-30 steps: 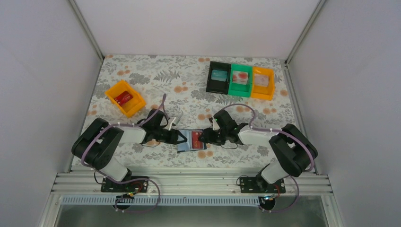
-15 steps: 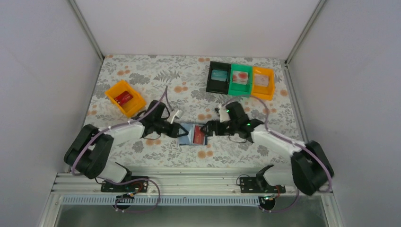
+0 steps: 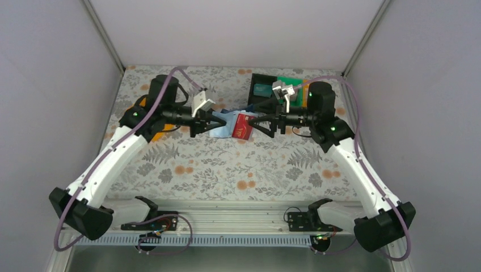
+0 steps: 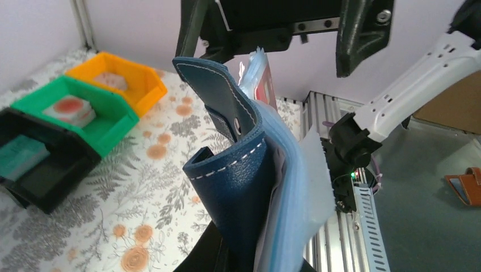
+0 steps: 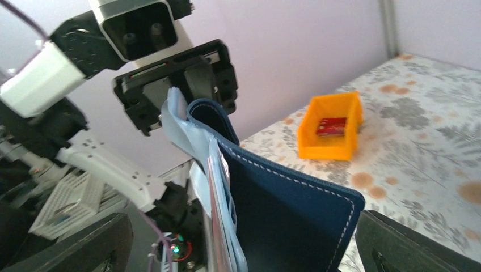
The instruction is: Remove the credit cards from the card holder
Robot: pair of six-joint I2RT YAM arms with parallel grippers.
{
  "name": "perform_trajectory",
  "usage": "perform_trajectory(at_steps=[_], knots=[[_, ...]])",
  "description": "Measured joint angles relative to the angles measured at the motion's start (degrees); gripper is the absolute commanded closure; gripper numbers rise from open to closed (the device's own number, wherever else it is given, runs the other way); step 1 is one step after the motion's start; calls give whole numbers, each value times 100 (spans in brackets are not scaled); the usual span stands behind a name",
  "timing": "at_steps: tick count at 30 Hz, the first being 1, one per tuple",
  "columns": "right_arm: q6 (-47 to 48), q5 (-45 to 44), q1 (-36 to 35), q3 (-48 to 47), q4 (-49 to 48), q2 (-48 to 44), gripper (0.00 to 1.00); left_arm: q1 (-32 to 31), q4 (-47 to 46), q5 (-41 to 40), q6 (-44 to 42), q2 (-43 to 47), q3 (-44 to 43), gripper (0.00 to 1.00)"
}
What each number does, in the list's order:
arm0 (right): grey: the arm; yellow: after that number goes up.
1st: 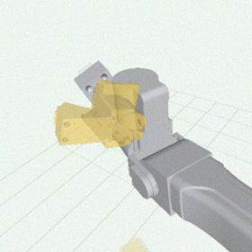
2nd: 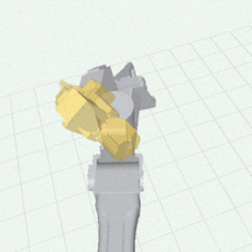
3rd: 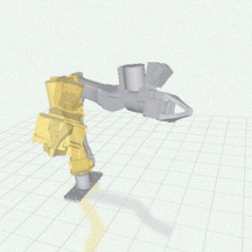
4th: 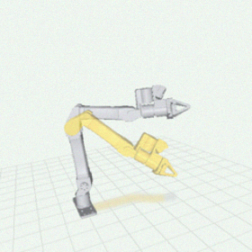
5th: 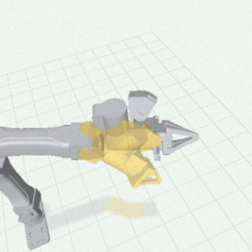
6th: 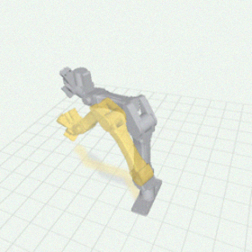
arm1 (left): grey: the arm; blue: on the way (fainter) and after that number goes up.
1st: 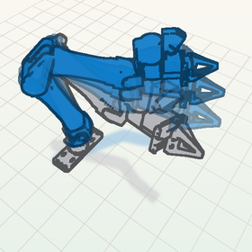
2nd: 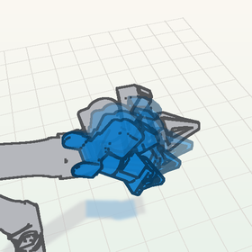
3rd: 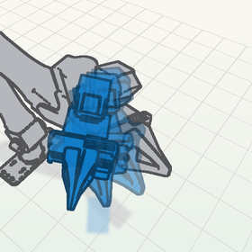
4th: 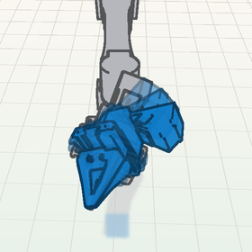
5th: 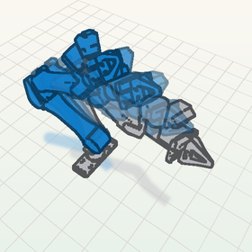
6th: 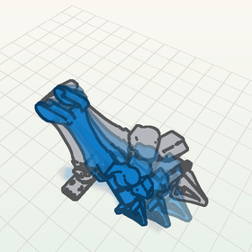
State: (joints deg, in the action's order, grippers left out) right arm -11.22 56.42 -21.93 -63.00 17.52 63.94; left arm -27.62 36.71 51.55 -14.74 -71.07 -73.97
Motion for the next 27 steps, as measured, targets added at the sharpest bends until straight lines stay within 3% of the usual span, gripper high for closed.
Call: perform_trajectory(at_steps=[3,12,15,17,18,20,22,23,26,27], knots=[[317,468,0,-398,258,216,1,179,184,232,-166,186,-138,98],[743,785,-7,-466,804,525,1,599,317,627,-280,254,-155,98],[710,828,-87,-485,758,686,6,597,297,717,-260,258,-155,98],[638,807,-221,-485,669,721,17,599,280,745,-243,258,-155,98],[579,787,-310,-485,588,726,28,599,278,761,-238,258,-155,98],[474,772,-476,-507,446,726,53,599,273,785,-234,258,-155,98],[348,769,-586,-555,291,728,86,599,264,807,-227,258,-155,98],[306,767,-614,-577,223,728,95,599,260,813,-221,260,-155,98],[249,741,-649,-647,186,758,96,608,225,824,-153,284,-131,97],[234,715,-658,-656,186,765,96,636,168,807,-85,306,-92,88]])
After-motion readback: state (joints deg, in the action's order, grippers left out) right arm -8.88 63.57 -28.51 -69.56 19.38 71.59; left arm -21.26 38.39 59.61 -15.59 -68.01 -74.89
